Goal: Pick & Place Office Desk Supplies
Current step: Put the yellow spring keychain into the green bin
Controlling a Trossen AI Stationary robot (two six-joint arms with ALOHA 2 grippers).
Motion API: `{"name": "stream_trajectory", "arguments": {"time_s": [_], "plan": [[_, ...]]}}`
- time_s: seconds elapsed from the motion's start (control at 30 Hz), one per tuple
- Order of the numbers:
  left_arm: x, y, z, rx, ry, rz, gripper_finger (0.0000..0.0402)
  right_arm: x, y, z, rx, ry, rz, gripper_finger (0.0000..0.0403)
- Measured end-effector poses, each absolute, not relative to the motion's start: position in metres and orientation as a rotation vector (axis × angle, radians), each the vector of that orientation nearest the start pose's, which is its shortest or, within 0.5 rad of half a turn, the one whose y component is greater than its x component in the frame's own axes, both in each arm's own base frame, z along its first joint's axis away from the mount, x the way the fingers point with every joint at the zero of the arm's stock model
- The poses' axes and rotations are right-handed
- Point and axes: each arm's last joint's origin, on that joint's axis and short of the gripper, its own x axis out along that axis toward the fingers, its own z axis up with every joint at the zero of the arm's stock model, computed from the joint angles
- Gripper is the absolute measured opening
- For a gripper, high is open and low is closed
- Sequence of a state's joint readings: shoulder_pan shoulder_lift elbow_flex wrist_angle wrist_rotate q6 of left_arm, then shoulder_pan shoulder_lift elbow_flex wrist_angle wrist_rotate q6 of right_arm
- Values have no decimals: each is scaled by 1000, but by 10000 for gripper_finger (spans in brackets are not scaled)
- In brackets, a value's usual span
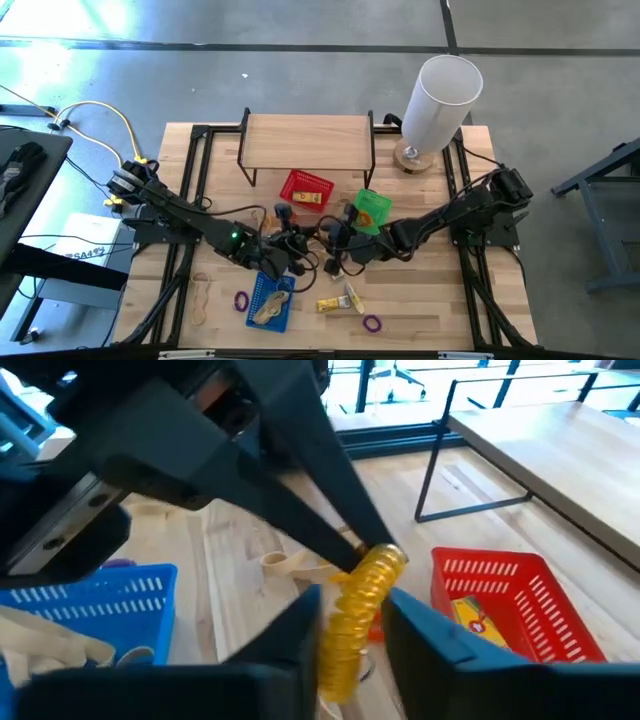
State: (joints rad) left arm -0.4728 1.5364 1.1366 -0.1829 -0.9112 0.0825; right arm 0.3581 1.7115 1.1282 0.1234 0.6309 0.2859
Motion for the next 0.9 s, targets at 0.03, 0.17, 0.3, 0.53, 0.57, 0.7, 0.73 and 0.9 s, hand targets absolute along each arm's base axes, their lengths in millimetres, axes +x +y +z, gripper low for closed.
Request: {"name": "stream_trajectory", "arguments": {"time_s": [0.03,0.17,0.3,0.53,0.57,0.7,0.73,0.9], "plan": [[305,-131,280,454,470,408,2,358,117,240,59,365,-315,56],[306,-131,280,446,474,379,2,358,117,239,37,371,-307,13],[306,-132,280,436,478,349,10,357,118,239,35,381,-297,10],[306,-133,279,431,479,331,75,357,118,237,32,408,-277,8],[306,-133,279,422,479,324,87,356,118,236,30,417,-274,8],[306,-133,279,382,472,325,128,353,119,232,25,459,-270,8],[306,-133,279,380,472,327,136,352,120,231,23,474,-269,8],[305,-134,279,382,471,326,152,342,127,222,15,563,-293,7]]}}
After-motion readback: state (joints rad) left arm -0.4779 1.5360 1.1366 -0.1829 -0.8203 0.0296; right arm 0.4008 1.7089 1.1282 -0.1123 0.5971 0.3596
